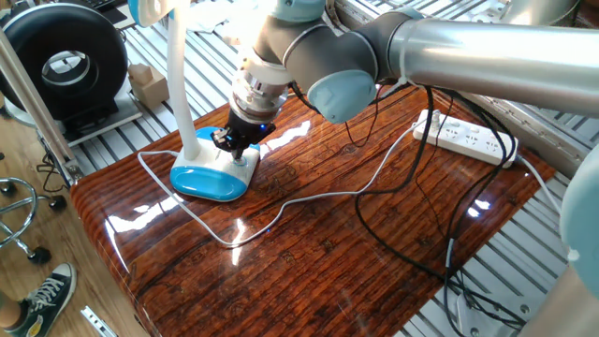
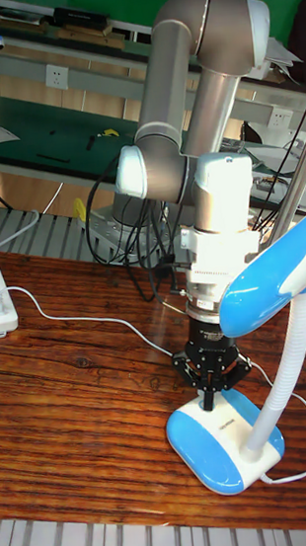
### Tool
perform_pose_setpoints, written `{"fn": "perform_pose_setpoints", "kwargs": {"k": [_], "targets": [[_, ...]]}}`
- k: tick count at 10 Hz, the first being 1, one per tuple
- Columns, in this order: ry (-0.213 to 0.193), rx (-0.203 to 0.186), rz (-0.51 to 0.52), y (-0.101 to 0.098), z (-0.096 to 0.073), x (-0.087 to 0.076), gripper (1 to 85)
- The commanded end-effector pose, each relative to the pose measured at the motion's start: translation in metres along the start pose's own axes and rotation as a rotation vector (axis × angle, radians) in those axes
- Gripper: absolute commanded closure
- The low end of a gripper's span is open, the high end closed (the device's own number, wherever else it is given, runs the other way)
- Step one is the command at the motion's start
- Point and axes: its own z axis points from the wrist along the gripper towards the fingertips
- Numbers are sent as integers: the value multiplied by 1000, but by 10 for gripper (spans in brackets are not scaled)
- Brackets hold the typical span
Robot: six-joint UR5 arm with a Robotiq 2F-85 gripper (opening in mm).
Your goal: Turn off the desk lamp by pressing the button
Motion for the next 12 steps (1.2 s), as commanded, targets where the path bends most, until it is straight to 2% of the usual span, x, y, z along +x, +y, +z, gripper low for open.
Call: {"fn": "perform_pose_setpoints", "kwargs": {"k": [1, 4, 7, 8, 10, 12], "targets": [[-6, 0, 13, -2, 0, -3, 843], [-12, -9, 22, 1, 5, -4, 843], [-15, -23, 27, -2, -2, -1, 843], [0, -38, 31, -2, -14, 1, 843], [68, -36, 24, -15, -57, 6, 843], [85, -33, 3, -27, -73, 2, 843]]}}
